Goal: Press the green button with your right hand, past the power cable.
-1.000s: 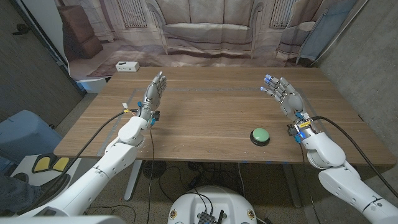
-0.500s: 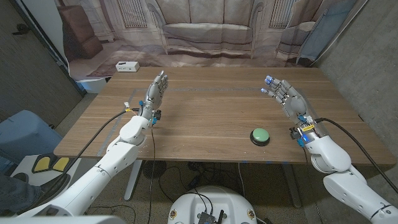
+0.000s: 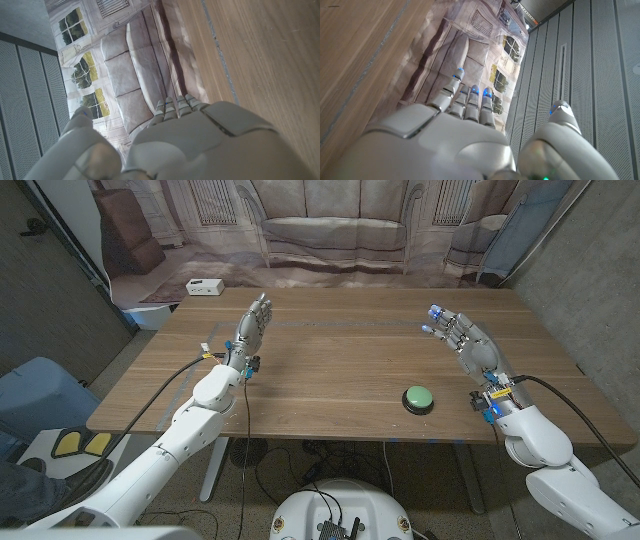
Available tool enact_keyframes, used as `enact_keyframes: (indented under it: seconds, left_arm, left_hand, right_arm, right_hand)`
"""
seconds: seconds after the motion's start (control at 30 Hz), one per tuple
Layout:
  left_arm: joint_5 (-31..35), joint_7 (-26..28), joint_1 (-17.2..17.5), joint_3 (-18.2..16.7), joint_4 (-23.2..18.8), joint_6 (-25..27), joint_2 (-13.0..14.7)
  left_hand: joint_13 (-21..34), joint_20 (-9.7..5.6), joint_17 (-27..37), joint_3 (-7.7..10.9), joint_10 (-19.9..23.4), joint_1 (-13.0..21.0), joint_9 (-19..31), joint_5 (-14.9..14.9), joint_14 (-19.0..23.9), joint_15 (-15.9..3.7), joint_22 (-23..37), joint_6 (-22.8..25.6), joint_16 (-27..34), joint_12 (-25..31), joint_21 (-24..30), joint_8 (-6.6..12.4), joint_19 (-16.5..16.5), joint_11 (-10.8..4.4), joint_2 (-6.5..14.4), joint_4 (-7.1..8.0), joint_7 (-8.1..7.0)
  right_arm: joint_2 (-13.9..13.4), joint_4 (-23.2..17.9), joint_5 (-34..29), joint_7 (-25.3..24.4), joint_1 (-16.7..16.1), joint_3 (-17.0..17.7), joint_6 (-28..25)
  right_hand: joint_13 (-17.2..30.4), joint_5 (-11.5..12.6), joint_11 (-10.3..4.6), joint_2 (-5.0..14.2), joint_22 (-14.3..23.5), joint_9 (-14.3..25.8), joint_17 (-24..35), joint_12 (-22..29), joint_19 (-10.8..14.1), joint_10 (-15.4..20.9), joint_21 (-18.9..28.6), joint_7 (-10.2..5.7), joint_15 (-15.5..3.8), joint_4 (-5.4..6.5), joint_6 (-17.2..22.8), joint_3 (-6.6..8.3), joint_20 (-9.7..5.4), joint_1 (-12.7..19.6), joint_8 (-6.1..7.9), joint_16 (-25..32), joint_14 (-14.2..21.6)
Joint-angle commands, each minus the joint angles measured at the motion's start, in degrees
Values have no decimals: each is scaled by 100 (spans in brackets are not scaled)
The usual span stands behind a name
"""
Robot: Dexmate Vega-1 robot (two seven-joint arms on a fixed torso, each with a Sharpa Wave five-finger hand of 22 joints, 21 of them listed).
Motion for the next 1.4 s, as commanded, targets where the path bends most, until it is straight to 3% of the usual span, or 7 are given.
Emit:
enact_keyframes:
  seconds: [0.03, 0.57, 0.93, 1.4]
  left_arm:
    - [-22, -105, -74, 61, 49, 35, -7]
    - [-24, -209, -198, 147, 89, 114, -19]
    - [-23, -182, -163, 137, 20, 159, 24]
    - [-83, -243, -106, 126, 34, 88, 16]
  left_hand:
    - [1, 31, 13, 22, 53, 65, 28, -14, 40, -3, 9, 54, -5, -6, -17, -5, 14, 42, 1, -20, 9]
    - [2, 74, 14, 16, 59, 76, 29, -20, 48, -7, 10, 64, -14, -15, -45, -14, 19, 16, 15, -31, 5]
    - [2, 123, 14, 13, 65, 84, 29, -23, 43, -15, 11, 76, -22, -21, -72, -17, 3, 0, 27, -38, -13]
    - [3, 187, 15, 13, 65, 96, 30, -27, 42, -24, 13, 105, -30, -31, -101, -16, -7, -5, 52, -46, -40]
  right_arm:
    - [48, -193, -111, -68, -341, 197, 31]
    - [213, -515, -872, -345, -851, 588, -23]
    - [786, -776, -2720, -1076, -1152, 1057, -139]
    - [1225, -1004, -4129, -1493, -1255, 1400, -184]
  right_hand:
    - [22, 33, -14, 14, 22, 29, 10, -5, 57, 45, -19, 13, -4, -24, 44, -8, 10, 70, 9, -12, 52]
    - [23, 46, -50, 22, 22, 29, 6, -5, 97, 84, -46, -51, -27, -23, 110, -10, 3, 82, 23, -11, 103]
    - [23, 62, -171, 28, 24, 30, 0, -25, 84, 82, -105, -219, -53, -25, 183, -11, 51, 98, 33, -21, 144]
    - [29, 104, -233, 119, 27, 40, 2, 57, 112, 407, -201, -313, -131, -2, 637, 11, 81, 113, 152, 61, 474]
